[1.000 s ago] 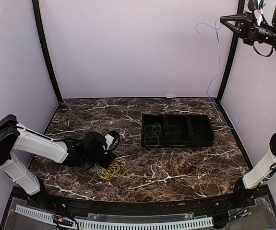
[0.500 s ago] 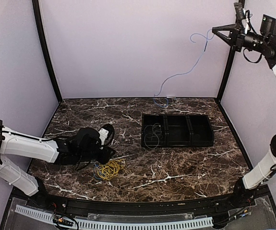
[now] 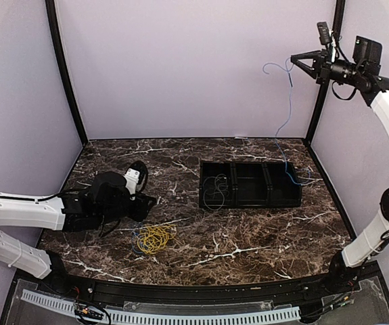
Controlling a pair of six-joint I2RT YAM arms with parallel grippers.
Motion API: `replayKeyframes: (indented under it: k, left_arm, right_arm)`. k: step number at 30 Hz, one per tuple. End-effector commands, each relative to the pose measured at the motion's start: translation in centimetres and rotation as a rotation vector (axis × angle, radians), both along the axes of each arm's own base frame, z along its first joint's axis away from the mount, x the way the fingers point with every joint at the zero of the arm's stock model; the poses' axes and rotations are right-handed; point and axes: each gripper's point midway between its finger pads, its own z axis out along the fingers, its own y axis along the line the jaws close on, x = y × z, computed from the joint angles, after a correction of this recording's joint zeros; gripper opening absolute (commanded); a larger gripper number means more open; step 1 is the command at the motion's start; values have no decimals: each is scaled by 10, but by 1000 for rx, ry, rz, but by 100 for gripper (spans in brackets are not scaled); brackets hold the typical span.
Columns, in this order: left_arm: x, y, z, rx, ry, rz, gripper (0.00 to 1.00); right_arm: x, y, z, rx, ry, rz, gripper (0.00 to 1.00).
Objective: Untangle the cables
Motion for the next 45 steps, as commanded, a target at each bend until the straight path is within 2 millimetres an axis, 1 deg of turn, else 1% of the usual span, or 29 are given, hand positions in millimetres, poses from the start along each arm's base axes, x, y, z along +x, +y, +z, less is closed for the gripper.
replayKeyframes:
  k: [1,4,6,8,12,15,18,20,25,30,32,34,38,41,45]
  left_arm:
    - [-1,10,-4,9,3,35,42]
    - [-2,11,-6,8,5,40,42]
    - [-2,13,-7,11,5,42,42]
    - [-2,14,-7,16,2,44,42]
    - [-1,15,-6,19,-8,50,42]
    - [-1,14,-5,12,-10,52,42]
    - [-1,13,-7,4,-3,52,42]
    - [-1,13,-8,2,1,50,42]
    - [-2,16,-8,1,-4,55,42]
    - [-3,18,-8,4,-7,57,42]
    - [-3,17,-9,4,-4,55,43]
    - [-3,16,-8,1,-4,55,42]
    - [-4,17,-11,-1,3,56,42]
    - [-4,18,-13,0,7,58,43]
    - [-5,19,-15,5,9,60,43]
  right_arm:
    - [16,-3,-37,-7,50,-22,0]
    - [18,-3,-55,-15,79,-25,0]
    - [14,-3,-53,-15,73,-24,0]
    - [8,-3,-42,-12,50,-23,0]
    - [-6,-2,-3,0,-23,-13,0]
    - [-16,0,22,24,-58,18,0]
    - [-21,3,34,43,-66,44,0]
    - [-19,5,32,45,-60,49,0]
    - [-6,10,0,31,-3,40,0]
    - [5,12,-27,22,36,29,0]
    - [13,13,-40,9,53,20,0]
    - [24,13,-56,-10,75,-3,0]
    - [39,13,-88,-41,124,-24,0]
    - [49,18,-116,-90,156,-42,0]
    - [52,29,-159,-176,205,-46,0]
